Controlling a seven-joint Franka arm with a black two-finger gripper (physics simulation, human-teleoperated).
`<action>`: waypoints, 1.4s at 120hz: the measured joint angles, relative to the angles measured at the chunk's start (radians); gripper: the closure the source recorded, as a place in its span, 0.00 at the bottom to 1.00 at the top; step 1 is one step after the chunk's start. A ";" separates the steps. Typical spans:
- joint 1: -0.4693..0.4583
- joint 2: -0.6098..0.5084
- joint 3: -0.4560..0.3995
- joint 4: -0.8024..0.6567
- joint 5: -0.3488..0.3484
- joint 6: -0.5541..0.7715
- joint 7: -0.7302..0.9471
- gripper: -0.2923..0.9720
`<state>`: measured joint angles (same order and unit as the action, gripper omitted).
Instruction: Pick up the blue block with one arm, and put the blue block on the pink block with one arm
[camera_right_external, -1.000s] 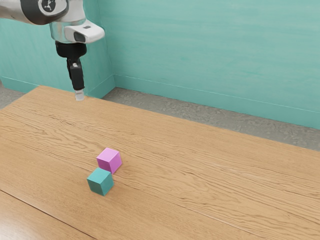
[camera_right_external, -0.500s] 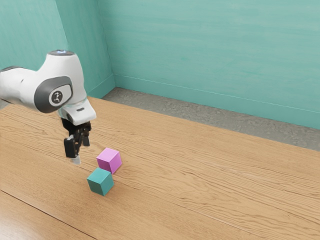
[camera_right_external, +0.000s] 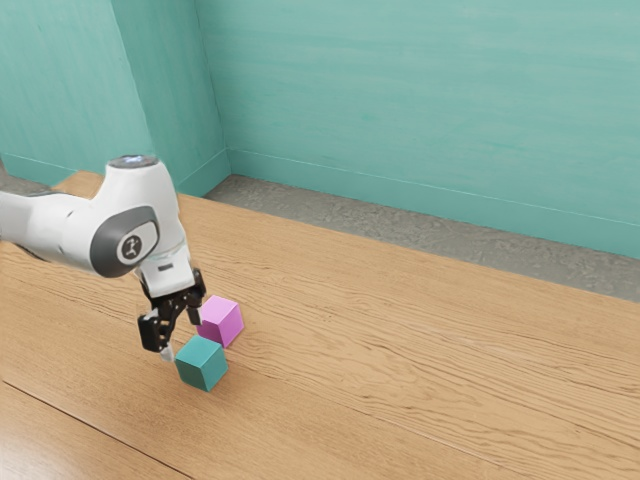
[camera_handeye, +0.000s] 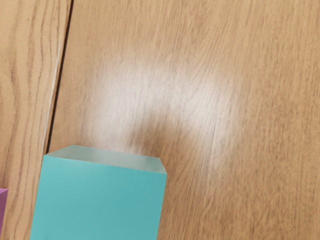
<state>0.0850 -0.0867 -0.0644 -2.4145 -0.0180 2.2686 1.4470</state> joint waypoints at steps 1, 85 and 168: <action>0.000 0.002 0.000 -0.002 0.000 0.004 0.003 0.23; 0.026 0.164 -0.002 0.009 -0.013 0.203 0.154 0.23; 0.026 0.212 -0.013 0.009 -0.019 0.240 0.201 0.50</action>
<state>0.1106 0.1258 -0.0775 -2.4058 -0.0366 2.5090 1.6483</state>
